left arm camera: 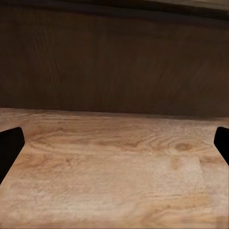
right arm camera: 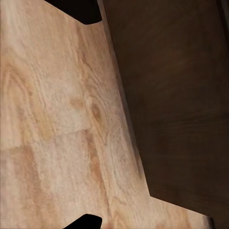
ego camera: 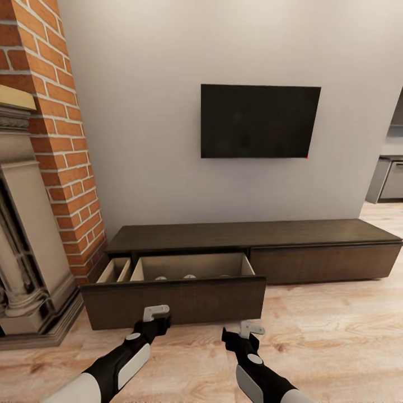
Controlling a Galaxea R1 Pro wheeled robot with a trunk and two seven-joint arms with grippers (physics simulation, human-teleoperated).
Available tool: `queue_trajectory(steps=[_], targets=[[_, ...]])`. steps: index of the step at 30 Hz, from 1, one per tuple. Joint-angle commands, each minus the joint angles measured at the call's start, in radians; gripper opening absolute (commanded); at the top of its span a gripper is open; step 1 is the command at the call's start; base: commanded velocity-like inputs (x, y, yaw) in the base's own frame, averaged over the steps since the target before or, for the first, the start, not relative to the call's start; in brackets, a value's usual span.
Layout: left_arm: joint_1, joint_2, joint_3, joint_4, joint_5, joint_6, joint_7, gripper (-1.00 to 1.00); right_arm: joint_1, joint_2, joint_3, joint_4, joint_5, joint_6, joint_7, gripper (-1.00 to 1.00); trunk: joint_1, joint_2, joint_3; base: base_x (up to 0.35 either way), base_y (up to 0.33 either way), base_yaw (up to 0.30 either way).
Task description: Place each of the two pumpkins and all three candles from the living room inside a cabinet in the living room (use any cabinet), then make sure every cabinet is closed, and position the cauldron so it is next to a table in the living room.
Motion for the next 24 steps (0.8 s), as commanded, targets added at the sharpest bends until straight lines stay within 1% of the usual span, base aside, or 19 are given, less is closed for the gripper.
queue_trajectory(steps=[1,3,4,5,7,10,13,16,19,24], targets=[[-0.001,0.003,-0.011,0.004,0.006,0.001,0.009,1.0,-0.001,0.0,0.009,0.0,-0.011,-0.005,-0.005,1.0,0.004,-0.008,-0.004,0.0,0.0,0.0],[-0.001,0.003,-0.015,0.027,0.003,-0.001,0.008,1.0,-0.001,0.002,0.009,0.0,-0.011,-0.004,-0.005,1.0,0.011,-0.022,-0.011,0.0,0.0,0.0],[-0.001,0.001,-0.016,0.034,0.002,-0.003,0.008,1.0,-0.001,0.003,0.009,0.0,-0.011,-0.004,-0.005,1.0,0.015,-0.029,-0.014,0.0,0.0,0.0],[-0.001,-0.009,-0.02,0.041,0.001,-0.007,0.008,1.0,-0.001,0.005,0.009,0.0,-0.011,-0.004,-0.005,1.0,0.019,-0.036,-0.017,0.0,0.0,0.0],[-0.001,-0.011,-0.021,0.042,0.0,-0.009,0.008,1.0,-0.001,0.007,0.009,0.0,-0.01,-0.004,-0.006,1.0,0.027,-0.05,-0.023,0.0,0.0,0.0],[-0.001,-0.011,-0.021,0.042,0.0,-0.014,0.007,1.0,-0.001,0.007,0.008,-0.001,-0.011,-0.006,-0.007,1.0,0.038,-0.071,-0.033,0.0,0.0,0.0],[-0.001,-0.012,-0.021,0.043,-0.001,-0.035,0.007,1.0,-0.001,0.008,0.009,0.0,-0.011,-0.011,-0.009,1.0,0.05,-0.092,-0.042,0.0,0.0,0.0],[-0.001,-0.006,-0.021,0.043,-0.002,-0.053,0.007,1.0,-0.003,0.01,0.007,-0.008,-0.01,-0.013,-0.016,1.0,0.061,-0.113,-0.051,0.0,0.0,0.0],[-0.001,-0.003,-0.02,0.042,-0.002,-0.058,0.008,1.0,-0.004,0.011,0.007,-0.007,-0.009,-0.019,-0.017,1.0,0.073,-0.134,-0.061,0.0,0.0,0.0],[-0.002,0.0,-0.021,0.011,-0.002,-0.06,0.009,1.0,-0.005,0.008,0.01,-0.008,-0.008,-0.043,-0.017,1.0,0.092,-0.169,-0.076,0.0,0.0,0.0]])
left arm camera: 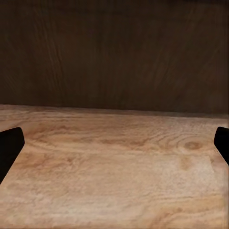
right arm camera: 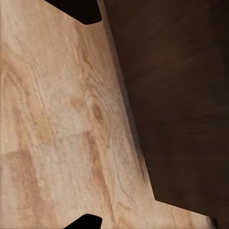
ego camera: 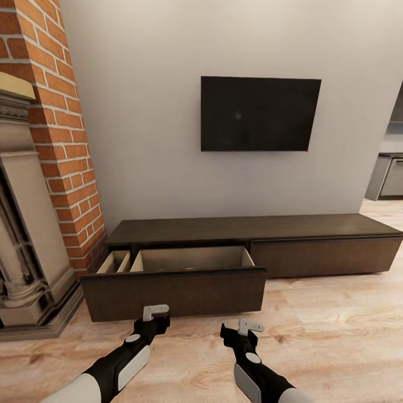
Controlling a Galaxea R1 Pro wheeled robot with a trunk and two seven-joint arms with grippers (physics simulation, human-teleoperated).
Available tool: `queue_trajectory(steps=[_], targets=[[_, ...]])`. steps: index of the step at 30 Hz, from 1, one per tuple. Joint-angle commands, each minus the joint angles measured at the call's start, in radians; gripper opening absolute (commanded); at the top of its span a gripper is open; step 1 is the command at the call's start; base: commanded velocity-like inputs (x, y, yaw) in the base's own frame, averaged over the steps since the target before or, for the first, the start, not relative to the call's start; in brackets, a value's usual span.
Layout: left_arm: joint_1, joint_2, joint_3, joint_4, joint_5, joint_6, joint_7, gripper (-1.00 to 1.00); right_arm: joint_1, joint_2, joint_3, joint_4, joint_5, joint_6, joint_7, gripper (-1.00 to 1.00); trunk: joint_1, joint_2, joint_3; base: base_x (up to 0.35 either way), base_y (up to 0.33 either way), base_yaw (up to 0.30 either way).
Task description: Place each of the two pumpkins and all three candles from the living room inside a cabinet in the living room (use any cabinet), then make sure every cabinet is closed, and position the cauldron so it is next to a table in the living room.
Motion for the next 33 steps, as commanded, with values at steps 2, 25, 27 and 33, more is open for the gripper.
queue_trajectory(steps=[2,25,27,33], targets=[[-0.001,0.001,-0.008,-0.007,0.01,-0.005,0.008,1.0,-0.001,0.0,0.009,-0.001,-0.01,-0.015,-0.005,1.0,0.0,-0.001,-0.001,0.0,0.0,0.0],[-0.002,0.006,-0.002,-0.01,0.012,0.013,0.006,1.0,-0.001,-0.005,0.012,-0.005,-0.009,-0.085,0.005,1.0,0.0,-0.001,-0.001,0.066,0.0,0.0],[-0.002,0.005,-0.005,-0.009,0.011,0.014,0.006,1.0,-0.001,-0.005,0.012,-0.005,-0.008,-0.085,0.005,1.0,0.0,-0.001,-0.001,0.206,0.0,0.0],[-0.002,0.003,-0.011,-0.008,0.013,0.02,0.004,1.0,-0.001,-0.006,0.012,-0.005,-0.007,-0.085,0.006,1.0,0.0,-0.001,-0.001,0.119,0.0,0.0]])
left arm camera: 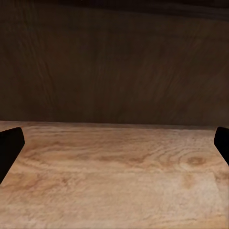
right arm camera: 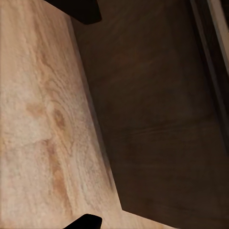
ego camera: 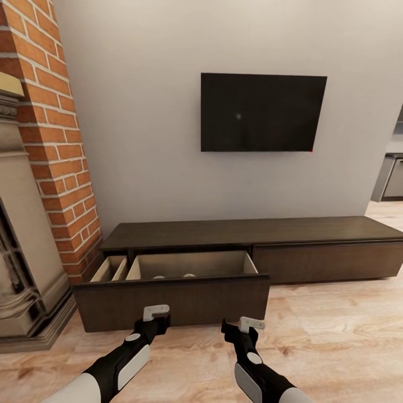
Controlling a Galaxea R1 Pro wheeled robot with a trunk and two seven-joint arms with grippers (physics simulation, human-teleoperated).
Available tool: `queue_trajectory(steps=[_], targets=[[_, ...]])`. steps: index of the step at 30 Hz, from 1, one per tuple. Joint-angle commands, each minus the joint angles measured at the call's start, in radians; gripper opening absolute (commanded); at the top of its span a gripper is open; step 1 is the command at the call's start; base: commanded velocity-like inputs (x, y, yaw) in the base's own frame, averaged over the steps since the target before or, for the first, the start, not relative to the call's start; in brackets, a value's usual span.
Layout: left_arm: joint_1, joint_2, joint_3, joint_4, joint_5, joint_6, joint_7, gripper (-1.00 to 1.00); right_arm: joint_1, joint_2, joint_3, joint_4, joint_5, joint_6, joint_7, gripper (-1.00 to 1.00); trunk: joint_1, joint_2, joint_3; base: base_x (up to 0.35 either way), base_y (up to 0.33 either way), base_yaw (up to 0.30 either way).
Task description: Place each of the two pumpkins and all three candles from the living room inside a cabinet in the living room (use any cabinet), then make sure every cabinet is closed, and position the cauldron so it is next to a table in the living room.
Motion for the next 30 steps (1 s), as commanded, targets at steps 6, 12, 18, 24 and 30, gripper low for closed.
queue_trajectory(steps=[6,12,18,24,30], targets=[[-0.001,0.002,-0.033,-0.001,0.009,0.002,0.008,1.0,-0.001,-0.002,0.009,0.001,-0.009,-0.006,-0.006,1.0,0.0,0.0,-0.001,0.13,0.0,0.0],[-0.001,0.001,-0.041,0.0,0.009,0.004,0.008,1.0,-0.001,-0.002,0.009,0.001,-0.009,-0.007,-0.006,1.0,0.0,0.0,-0.001,0.112,0.001,0.0],[-0.001,0.002,-0.042,0.001,0.008,0.004,0.008,1.0,-0.001,-0.003,0.008,0.0,-0.01,-0.007,-0.003,1.0,0.0,0.0,-0.001,0.111,0.011,0.0],[-0.001,0.002,-0.042,-0.001,0.008,0.004,0.008,1.0,-0.002,-0.003,0.008,0.0,-0.01,-0.009,0.026,1.0,0.0,0.0,-0.001,0.01,0.001,0.0],[-0.001,0.003,-0.042,-0.004,0.008,0.004,0.008,1.0,-0.002,-0.004,0.009,0.0,-0.01,-0.009,0.03,1.0,0.007,-0.011,-0.019,0.001,0.0,0.0]])
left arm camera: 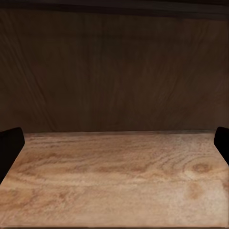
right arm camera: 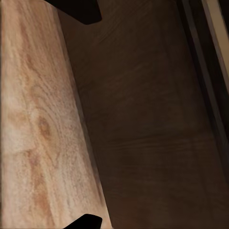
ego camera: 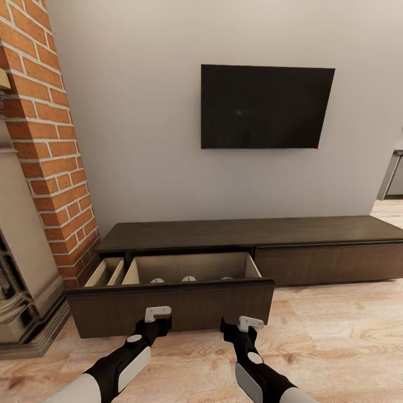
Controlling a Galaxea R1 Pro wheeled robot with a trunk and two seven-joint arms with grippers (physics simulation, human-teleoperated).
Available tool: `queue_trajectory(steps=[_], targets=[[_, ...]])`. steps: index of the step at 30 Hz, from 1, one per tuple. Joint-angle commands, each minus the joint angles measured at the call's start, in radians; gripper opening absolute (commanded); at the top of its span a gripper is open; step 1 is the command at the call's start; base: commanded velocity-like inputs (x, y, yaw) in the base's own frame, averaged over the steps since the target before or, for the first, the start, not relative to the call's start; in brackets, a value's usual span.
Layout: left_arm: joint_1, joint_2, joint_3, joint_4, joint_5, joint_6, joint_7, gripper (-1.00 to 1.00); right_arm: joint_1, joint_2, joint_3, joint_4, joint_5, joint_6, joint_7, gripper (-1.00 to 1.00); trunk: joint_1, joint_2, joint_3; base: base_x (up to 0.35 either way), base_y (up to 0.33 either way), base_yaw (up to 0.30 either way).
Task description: Place each of the two pumpkins and all three candles from the living room inside a cabinet in the living room (use any cabinet), then make sure every cabinet is closed, and position the cauldron so it is next to a table in the living room.
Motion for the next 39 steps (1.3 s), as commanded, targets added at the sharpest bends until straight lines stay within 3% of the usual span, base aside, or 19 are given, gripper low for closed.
queue_trajectory(steps=[1,34,39], targets=[[-0.001,0.001,-0.009,-0.002,0.008,-0.002,0.008,1.0,-0.001,0.0,0.009,0.0,-0.008,-0.005,-0.006,1.0,0.0,-0.001,-0.001,0.0,0.0,0.0],[-0.001,0.001,-0.037,-0.002,0.007,-0.005,0.008,1.0,0.0,0.002,0.009,0.0,-0.007,-0.007,-0.005,1.0,0.0,-0.001,-0.001,0.027,0.017,0.0],[-0.001,0.002,-0.037,-0.003,0.007,-0.005,0.008,1.0,-0.001,0.007,0.046,0.009,0.028,0.001,-0.006,1.0,0.0,-0.001,-0.001,0.007,0.004,0.0]])
